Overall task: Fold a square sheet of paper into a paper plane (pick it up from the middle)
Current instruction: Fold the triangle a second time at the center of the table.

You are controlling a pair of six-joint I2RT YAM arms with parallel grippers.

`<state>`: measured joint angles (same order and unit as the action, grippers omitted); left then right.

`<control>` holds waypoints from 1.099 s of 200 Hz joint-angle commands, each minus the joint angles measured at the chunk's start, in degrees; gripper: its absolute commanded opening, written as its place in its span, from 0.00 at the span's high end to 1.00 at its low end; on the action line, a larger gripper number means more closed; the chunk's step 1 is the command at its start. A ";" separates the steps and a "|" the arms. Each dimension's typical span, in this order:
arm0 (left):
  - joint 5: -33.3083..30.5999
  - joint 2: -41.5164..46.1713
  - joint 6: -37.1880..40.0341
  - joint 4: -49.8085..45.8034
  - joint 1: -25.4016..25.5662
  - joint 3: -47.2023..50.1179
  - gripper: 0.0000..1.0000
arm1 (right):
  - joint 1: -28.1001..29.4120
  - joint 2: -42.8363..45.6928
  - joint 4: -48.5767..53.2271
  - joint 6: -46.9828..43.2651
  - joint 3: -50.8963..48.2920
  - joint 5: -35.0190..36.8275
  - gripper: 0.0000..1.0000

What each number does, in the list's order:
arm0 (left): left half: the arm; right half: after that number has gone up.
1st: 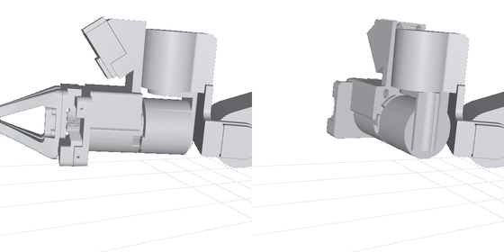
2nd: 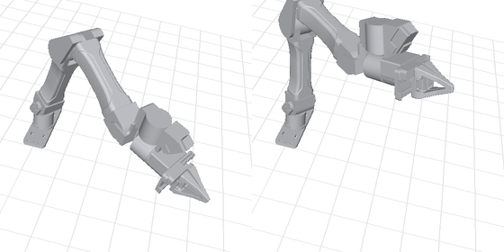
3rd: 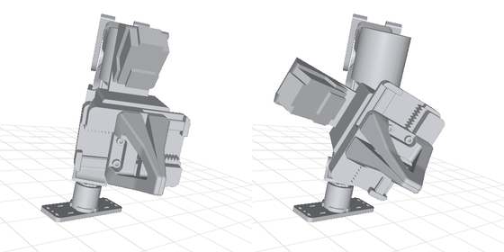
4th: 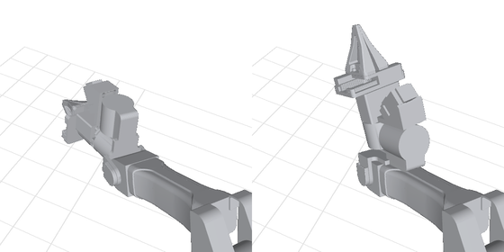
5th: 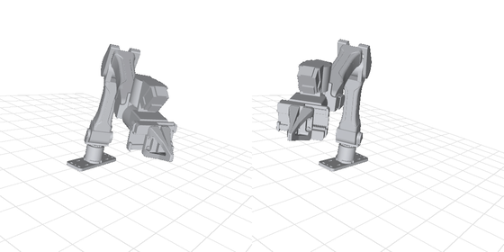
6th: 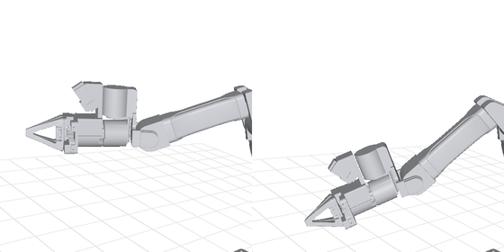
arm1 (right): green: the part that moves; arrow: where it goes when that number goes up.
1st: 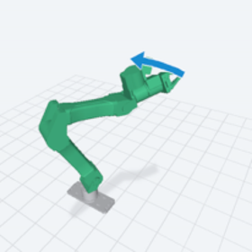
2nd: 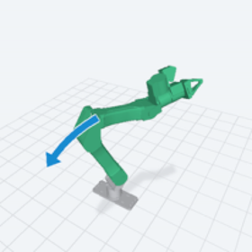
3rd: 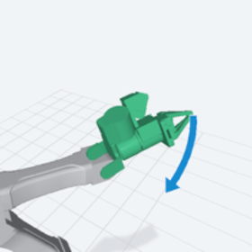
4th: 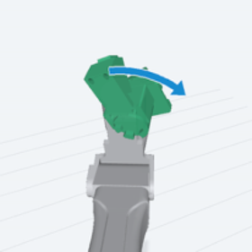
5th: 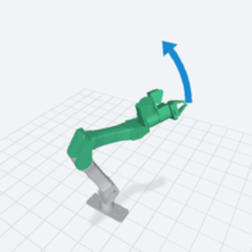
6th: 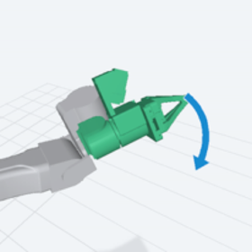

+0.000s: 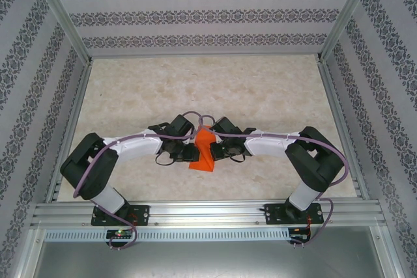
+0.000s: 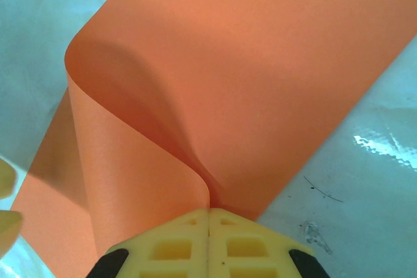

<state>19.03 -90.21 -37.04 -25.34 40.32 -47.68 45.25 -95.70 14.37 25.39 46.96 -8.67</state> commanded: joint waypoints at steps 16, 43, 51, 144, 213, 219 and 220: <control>-2.65 6.41 -6.05 2.72 -0.53 -2.22 0.68 | 0.18 -1.24 -0.10 0.23 0.19 2.24 0.97; 1.40 5.58 -11.78 9.19 -2.57 -1.89 0.68 | 0.25 -1.24 -0.57 0.52 -0.23 2.34 0.97; 2.66 4.71 -13.37 11.30 -2.92 -1.93 0.68 | 0.25 -1.31 -1.01 0.65 -0.39 2.31 0.97; 7.56 -3.35 -21.11 22.42 -3.40 -1.08 0.74 | 0.50 -2.03 -2.44 1.16 -0.84 1.96 0.97; 7.51 -6.94 -21.37 24.30 -3.40 0.18 0.75 | 0.48 -1.95 -1.98 0.91 -0.80 2.08 0.97; 7.44 -7.14 -21.20 24.29 -3.38 0.37 0.75 | 0.52 -1.99 -2.06 0.96 -0.90 2.07 0.97; 7.44 -7.15 -21.22 24.29 -3.39 0.43 0.75 | 0.53 -2.01 -2.02 0.93 -0.86 2.12 0.97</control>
<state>26.35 -96.62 -57.56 -3.79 37.50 -48.38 45.28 -96.29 12.21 25.82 46.87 -8.38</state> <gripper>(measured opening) 0.254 0.049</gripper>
